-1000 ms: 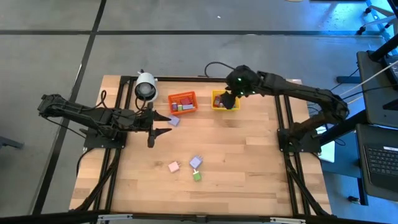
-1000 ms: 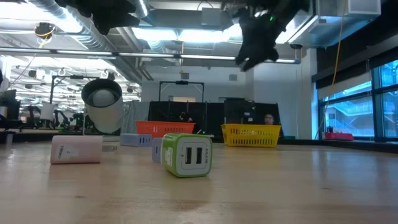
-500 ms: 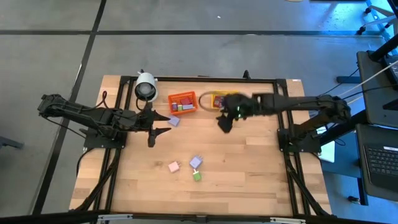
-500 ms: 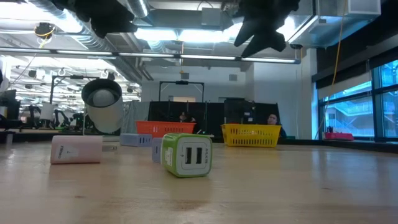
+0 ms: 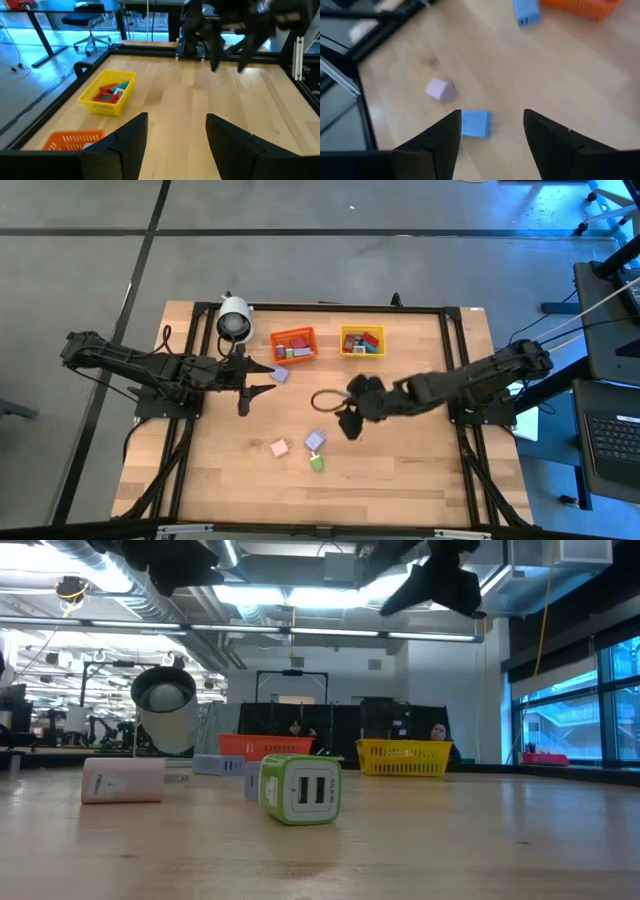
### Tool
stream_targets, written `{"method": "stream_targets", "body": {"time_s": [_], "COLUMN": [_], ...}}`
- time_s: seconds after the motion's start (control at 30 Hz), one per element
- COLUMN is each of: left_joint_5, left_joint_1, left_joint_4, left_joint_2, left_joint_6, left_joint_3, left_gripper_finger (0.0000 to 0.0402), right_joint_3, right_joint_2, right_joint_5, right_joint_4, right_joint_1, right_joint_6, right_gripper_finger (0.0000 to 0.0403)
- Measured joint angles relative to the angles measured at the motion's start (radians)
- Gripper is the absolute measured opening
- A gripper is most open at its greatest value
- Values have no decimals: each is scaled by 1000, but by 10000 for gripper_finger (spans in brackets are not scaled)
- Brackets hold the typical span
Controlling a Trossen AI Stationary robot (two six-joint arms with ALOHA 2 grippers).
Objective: Pick & Place Office items
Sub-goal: Put the green charger adapter into the orange bin
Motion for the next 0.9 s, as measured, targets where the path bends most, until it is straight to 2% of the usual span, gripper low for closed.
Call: {"method": "stream_targets", "body": {"time_s": [0.2,0.57,0.77,0.9], "left_joint_5": [54,141,153,148], "left_joint_1": [0,0,0,0], "left_joint_4": [31,40,18,19], "left_joint_2": [0,0,0,5], "left_joint_6": [-18,-23,-23,-30], "left_joint_3": [0,0,0,0], "left_gripper_finger": [196,196,196,196], "right_joint_3": [0,0,0,1], "right_joint_2": [118,263,290,291], "right_joint_5": [5,-45,-74,-56], "right_joint_4": [31,225,301,314], "right_joint_1": [66,120,156,172], "right_joint_6": [94,212,268,293], "right_gripper_finger": [214,215,245,261]}}
